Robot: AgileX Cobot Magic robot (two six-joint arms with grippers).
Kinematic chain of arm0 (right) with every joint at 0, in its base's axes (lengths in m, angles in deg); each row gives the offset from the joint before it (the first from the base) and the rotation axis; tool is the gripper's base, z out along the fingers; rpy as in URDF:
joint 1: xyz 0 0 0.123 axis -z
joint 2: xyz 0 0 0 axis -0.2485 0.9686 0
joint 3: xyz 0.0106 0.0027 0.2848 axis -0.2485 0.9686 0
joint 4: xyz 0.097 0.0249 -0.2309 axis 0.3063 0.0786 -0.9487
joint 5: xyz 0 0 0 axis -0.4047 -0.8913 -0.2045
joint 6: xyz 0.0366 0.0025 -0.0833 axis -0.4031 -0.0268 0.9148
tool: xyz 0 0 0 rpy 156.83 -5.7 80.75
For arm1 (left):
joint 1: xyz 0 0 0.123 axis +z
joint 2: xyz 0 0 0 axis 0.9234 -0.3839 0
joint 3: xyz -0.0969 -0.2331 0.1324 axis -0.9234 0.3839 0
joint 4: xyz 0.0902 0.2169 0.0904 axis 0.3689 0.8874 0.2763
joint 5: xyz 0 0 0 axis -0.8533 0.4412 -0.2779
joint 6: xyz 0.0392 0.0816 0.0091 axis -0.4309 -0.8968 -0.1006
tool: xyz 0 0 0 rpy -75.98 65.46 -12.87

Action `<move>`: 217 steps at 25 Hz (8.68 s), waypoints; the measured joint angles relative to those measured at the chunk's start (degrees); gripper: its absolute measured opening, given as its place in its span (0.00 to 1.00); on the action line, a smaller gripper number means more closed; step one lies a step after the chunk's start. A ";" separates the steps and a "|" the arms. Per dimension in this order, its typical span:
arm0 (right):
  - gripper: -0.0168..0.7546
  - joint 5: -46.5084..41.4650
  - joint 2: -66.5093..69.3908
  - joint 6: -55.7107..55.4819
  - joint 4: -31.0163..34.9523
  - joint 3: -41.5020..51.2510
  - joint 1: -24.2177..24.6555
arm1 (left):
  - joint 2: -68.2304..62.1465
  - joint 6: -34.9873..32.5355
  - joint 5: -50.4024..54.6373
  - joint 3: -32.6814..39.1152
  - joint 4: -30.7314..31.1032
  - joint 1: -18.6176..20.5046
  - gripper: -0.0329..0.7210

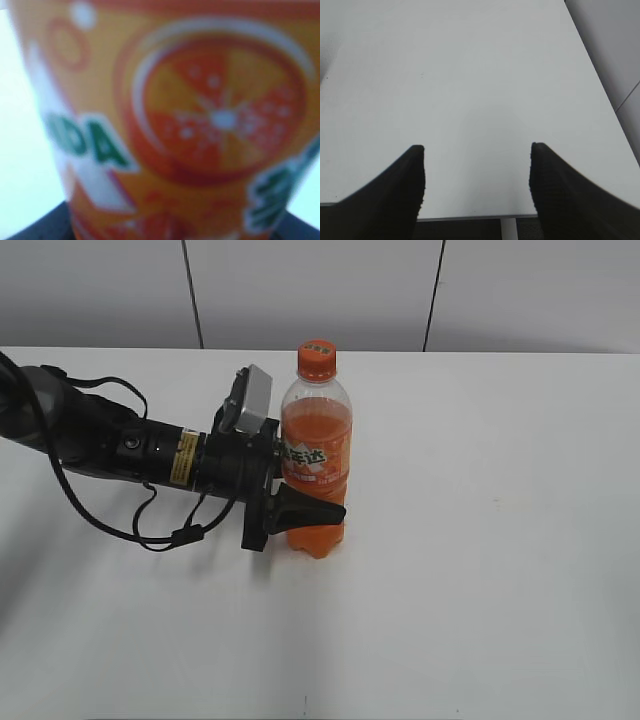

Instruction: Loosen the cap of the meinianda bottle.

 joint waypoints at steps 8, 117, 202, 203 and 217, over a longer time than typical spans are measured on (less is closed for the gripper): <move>0.66 0.00 0.00 0.00 0.00 0.00 0.00 | 0.00 0.00 -0.02 0.00 0.00 0.00 0.58; 0.66 -6.69 109.50 -29.84 8.51 -78.27 -38.67 | 0.00 0.31 1.36 0.00 -2.90 -0.05 0.58; 0.37 -6.50 111.63 19.78 10.60 -78.34 -38.67 | 0.05 -0.49 1.84 -0.11 -1.57 -0.05 0.58; 0.37 -6.50 111.63 21.62 10.74 -78.34 -38.67 | 0.05 -0.54 1.79 -0.11 -1.53 -0.05 0.58; 0.37 -6.62 111.63 38.08 10.72 -78.36 -38.67 | 0.05 -0.60 1.69 -0.11 -1.15 -0.05 0.58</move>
